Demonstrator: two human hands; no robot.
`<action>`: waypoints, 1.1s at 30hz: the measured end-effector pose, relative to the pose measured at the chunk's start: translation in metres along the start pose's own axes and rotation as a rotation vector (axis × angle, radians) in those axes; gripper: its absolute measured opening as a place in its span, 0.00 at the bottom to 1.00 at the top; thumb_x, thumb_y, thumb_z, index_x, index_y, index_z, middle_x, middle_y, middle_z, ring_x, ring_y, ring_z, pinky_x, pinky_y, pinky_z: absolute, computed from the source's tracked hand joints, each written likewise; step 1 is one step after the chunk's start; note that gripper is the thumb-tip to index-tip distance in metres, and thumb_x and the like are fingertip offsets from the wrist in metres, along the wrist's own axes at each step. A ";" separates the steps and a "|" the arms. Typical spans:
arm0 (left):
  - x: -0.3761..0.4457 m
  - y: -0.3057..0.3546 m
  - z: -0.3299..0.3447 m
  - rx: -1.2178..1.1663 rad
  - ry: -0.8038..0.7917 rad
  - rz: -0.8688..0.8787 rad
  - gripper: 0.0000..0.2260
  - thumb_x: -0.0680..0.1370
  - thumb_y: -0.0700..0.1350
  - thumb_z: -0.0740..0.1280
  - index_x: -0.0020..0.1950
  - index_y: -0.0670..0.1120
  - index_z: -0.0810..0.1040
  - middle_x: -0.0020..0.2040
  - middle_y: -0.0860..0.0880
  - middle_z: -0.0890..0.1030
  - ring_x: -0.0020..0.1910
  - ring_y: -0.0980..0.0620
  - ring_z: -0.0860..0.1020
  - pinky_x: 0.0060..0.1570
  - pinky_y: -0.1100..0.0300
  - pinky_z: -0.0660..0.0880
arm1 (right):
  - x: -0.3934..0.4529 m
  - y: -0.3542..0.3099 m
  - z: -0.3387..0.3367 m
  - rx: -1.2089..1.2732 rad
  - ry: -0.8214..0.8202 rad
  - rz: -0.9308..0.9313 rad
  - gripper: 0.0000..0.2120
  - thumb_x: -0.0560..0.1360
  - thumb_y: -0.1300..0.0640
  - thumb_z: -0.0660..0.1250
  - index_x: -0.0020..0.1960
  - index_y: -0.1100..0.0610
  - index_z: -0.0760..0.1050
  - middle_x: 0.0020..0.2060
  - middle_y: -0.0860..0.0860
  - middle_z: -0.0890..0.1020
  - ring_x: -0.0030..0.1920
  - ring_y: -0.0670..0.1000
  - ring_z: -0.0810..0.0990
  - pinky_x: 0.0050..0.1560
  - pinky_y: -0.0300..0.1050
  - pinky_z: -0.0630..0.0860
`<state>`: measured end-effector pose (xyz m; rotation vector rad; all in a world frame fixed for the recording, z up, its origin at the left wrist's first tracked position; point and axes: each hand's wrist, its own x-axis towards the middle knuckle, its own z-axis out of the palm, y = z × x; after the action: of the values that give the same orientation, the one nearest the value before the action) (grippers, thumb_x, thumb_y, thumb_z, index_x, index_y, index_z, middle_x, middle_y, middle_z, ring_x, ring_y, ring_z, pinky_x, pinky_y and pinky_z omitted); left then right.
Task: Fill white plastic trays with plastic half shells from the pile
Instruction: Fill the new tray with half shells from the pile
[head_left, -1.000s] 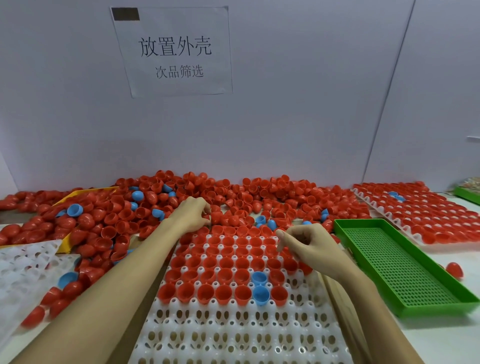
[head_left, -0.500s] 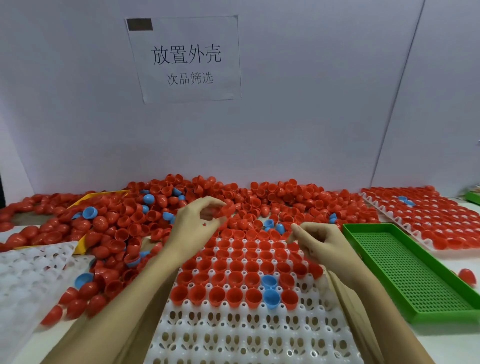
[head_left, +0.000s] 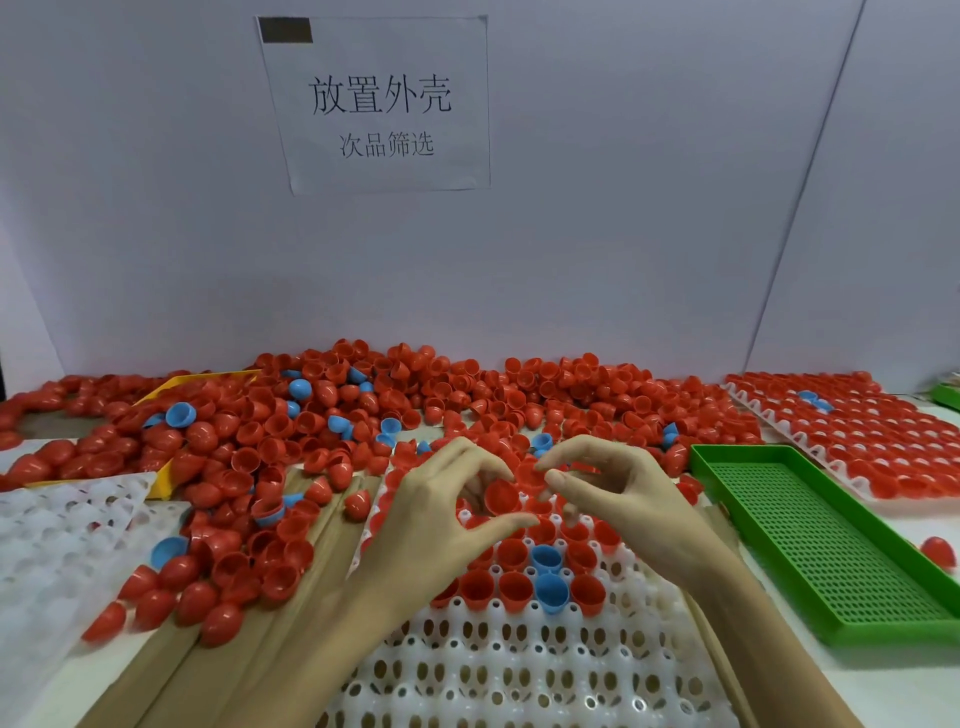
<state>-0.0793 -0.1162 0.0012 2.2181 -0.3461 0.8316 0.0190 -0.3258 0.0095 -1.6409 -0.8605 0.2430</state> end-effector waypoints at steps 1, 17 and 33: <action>-0.001 0.000 -0.001 -0.029 0.009 -0.014 0.16 0.71 0.52 0.80 0.54 0.49 0.82 0.48 0.57 0.81 0.48 0.57 0.81 0.48 0.70 0.77 | 0.000 0.000 0.000 -0.003 0.001 0.002 0.08 0.80 0.50 0.74 0.56 0.52 0.85 0.48 0.53 0.87 0.46 0.47 0.85 0.50 0.39 0.81; -0.002 -0.002 0.000 -1.053 -0.347 -0.701 0.19 0.81 0.42 0.69 0.70 0.37 0.73 0.57 0.38 0.85 0.57 0.42 0.84 0.53 0.58 0.80 | 0.001 -0.006 0.014 -0.140 -0.081 -0.151 0.09 0.79 0.64 0.73 0.57 0.54 0.85 0.54 0.50 0.84 0.54 0.55 0.84 0.53 0.53 0.83; 0.000 -0.014 -0.001 -1.018 -0.285 -0.728 0.11 0.83 0.43 0.65 0.60 0.44 0.85 0.57 0.40 0.85 0.56 0.40 0.85 0.51 0.57 0.82 | 0.003 0.005 0.029 -0.430 0.105 -0.190 0.10 0.76 0.57 0.76 0.53 0.43 0.84 0.50 0.41 0.79 0.39 0.49 0.79 0.42 0.38 0.79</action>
<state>-0.0725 -0.1060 -0.0059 1.3035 -0.0363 -0.0937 0.0057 -0.3014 -0.0017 -1.9308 -1.0291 -0.1718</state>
